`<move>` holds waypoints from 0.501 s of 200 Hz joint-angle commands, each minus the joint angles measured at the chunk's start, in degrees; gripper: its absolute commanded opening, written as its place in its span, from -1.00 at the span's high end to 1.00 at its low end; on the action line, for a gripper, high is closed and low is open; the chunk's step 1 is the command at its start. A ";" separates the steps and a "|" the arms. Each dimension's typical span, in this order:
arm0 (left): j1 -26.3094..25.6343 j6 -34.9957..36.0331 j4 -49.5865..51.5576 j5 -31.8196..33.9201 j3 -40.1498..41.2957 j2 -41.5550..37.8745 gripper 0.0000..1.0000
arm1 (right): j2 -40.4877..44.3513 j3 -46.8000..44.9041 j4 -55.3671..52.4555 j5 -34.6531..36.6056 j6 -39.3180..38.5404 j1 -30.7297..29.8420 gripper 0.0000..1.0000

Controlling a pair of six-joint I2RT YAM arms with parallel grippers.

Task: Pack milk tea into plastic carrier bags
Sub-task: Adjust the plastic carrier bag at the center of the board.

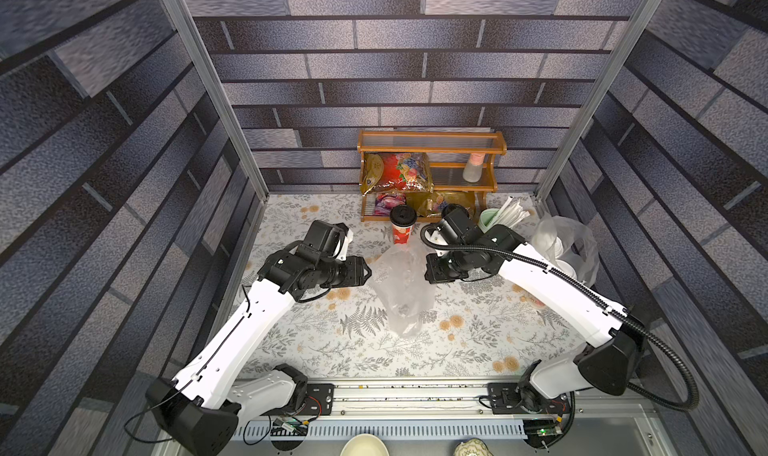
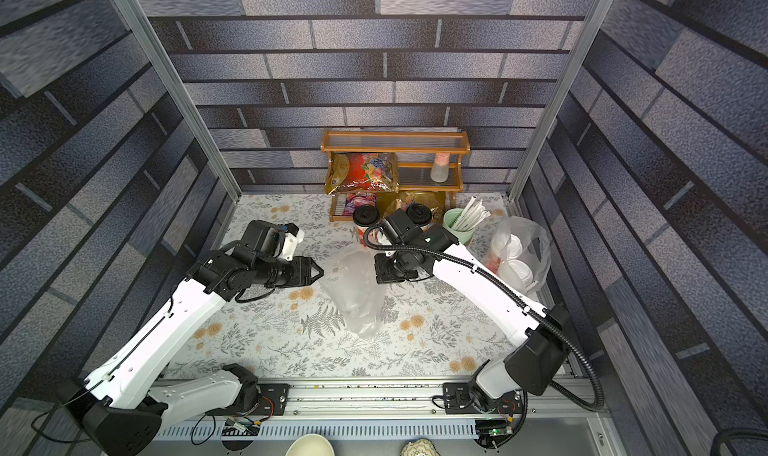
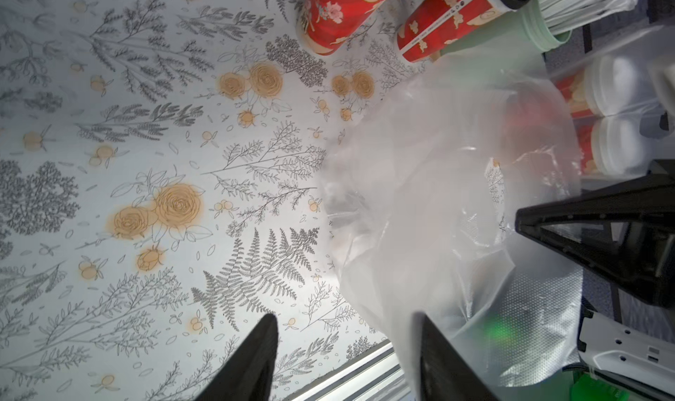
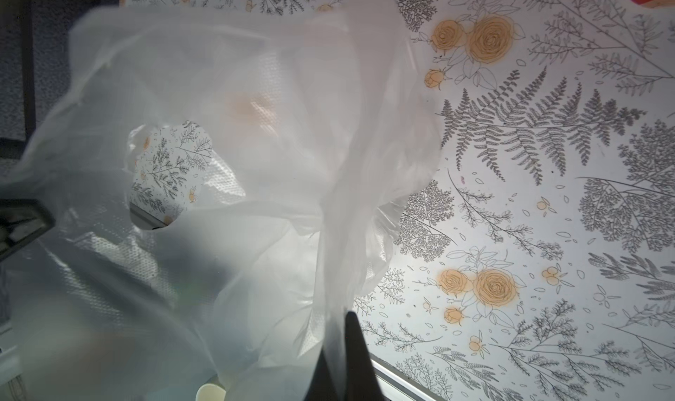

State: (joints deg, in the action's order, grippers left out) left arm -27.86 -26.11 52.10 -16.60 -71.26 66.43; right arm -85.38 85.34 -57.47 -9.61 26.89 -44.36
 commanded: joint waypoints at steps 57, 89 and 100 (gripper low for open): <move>-3.28 18.35 11.35 2.86 -18.72 16.17 -0.43 | -0.93 2.82 1.14 -2.24 -1.75 -2.66 1.00; -1.90 16.36 10.97 -0.13 -19.09 18.14 0.14 | -0.06 2.15 0.88 -0.77 -1.44 -2.69 1.00; -1.23 14.17 9.90 -1.25 -17.68 17.43 0.40 | 0.29 1.81 0.49 0.42 -1.18 -2.68 1.00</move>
State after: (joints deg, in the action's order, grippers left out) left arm -30.20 -11.03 60.47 -16.03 -89.76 85.25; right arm -86.13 86.87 -56.31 -11.40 25.85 -46.61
